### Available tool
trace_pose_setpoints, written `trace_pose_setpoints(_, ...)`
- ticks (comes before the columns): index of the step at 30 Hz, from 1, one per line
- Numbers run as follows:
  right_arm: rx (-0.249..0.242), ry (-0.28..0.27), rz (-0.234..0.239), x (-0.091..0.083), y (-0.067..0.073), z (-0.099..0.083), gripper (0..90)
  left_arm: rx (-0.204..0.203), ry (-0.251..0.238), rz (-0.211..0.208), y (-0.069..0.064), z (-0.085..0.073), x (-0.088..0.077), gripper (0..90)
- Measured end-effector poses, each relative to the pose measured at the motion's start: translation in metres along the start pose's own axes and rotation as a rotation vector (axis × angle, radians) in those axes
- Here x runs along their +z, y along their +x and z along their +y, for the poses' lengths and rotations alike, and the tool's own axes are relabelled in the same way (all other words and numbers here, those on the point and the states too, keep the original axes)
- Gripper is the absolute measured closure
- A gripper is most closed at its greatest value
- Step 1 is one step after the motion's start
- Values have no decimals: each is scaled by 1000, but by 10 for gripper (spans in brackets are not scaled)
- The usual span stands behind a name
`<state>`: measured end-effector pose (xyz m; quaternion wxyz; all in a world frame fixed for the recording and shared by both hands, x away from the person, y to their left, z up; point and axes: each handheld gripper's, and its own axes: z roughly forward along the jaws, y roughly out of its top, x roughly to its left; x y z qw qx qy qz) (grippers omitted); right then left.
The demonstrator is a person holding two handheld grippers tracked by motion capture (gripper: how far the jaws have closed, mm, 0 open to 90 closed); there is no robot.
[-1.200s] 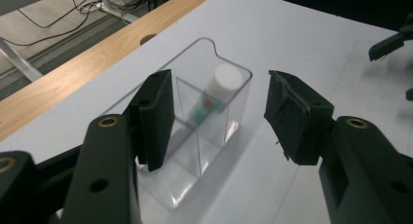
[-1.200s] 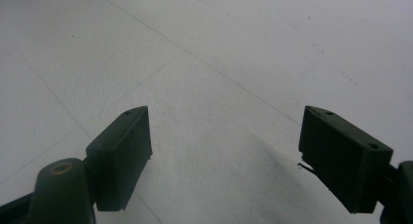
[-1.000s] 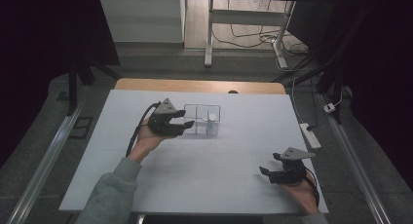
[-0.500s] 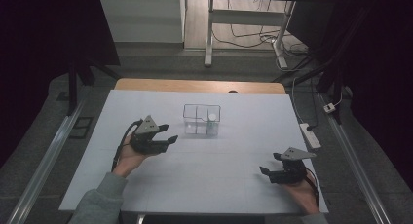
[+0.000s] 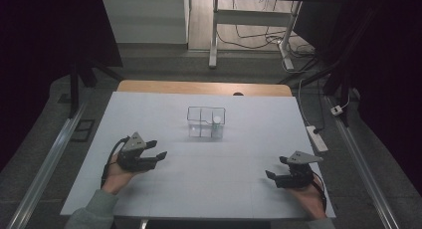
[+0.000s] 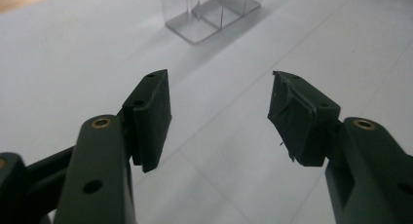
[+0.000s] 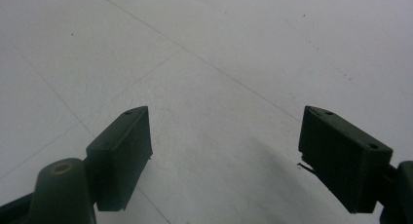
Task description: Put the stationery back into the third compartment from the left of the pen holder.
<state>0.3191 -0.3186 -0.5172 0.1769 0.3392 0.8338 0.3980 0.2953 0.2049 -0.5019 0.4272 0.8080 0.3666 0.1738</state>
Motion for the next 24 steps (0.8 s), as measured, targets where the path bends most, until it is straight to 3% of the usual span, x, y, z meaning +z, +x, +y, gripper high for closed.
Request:
trace_pose_setpoints(8,-4,-2,-1,-1,-1,-1,195,-18,9,10,4,-13,-6,395)
trace_pose_setpoints(24,-8,-1,-5,-3,-1,-1,196,-19,31,2,2,-15,-3,390)
